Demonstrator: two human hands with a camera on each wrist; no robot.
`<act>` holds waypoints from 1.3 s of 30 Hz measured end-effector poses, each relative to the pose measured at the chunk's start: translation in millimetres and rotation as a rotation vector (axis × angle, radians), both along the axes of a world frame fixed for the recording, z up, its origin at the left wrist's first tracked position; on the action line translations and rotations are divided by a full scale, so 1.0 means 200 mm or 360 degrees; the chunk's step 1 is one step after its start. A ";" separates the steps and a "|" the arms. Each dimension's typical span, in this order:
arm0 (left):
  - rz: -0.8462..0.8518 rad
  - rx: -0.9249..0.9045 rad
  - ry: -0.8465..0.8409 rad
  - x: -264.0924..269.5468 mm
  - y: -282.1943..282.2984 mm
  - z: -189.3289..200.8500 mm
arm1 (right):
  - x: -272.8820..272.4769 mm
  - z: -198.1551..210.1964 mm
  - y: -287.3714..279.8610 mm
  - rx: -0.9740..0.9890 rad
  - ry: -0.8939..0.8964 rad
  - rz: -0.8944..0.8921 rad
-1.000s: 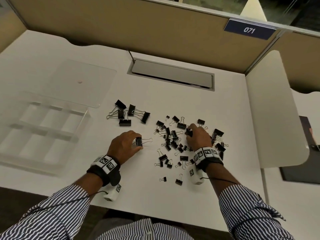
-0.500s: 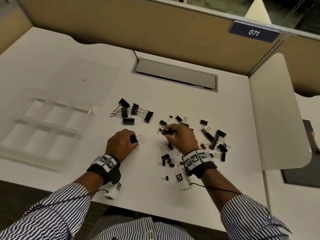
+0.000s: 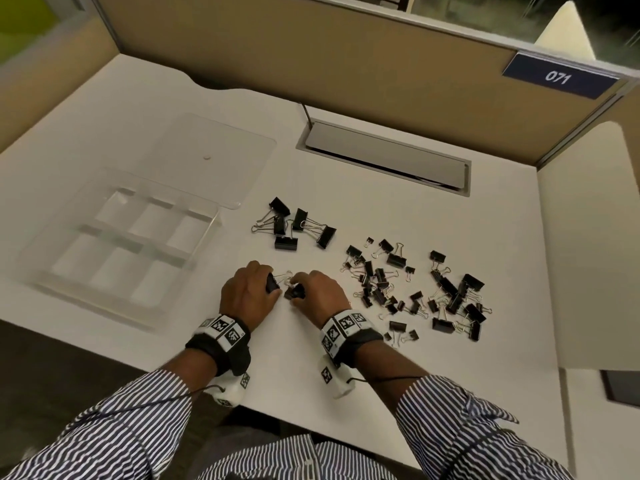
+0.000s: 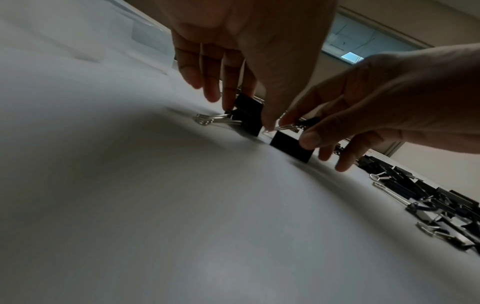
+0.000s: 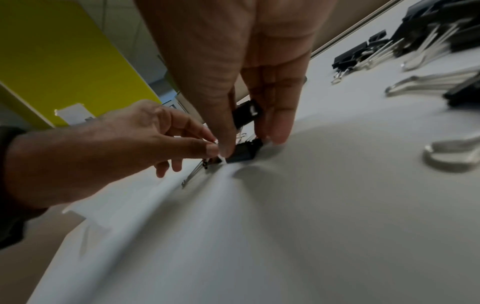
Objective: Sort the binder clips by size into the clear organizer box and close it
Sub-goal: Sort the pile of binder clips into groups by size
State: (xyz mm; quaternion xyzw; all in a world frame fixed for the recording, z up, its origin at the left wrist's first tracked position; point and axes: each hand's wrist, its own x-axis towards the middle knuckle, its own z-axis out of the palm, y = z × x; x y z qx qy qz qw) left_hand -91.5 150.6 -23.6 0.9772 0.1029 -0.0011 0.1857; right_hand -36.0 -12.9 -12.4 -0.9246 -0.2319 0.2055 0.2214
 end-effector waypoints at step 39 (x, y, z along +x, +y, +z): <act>-0.0884 -0.0049 -0.0217 0.66 -0.73 0.05 | 0.44 -0.05 -0.89 -0.0279 -0.0370 -0.0435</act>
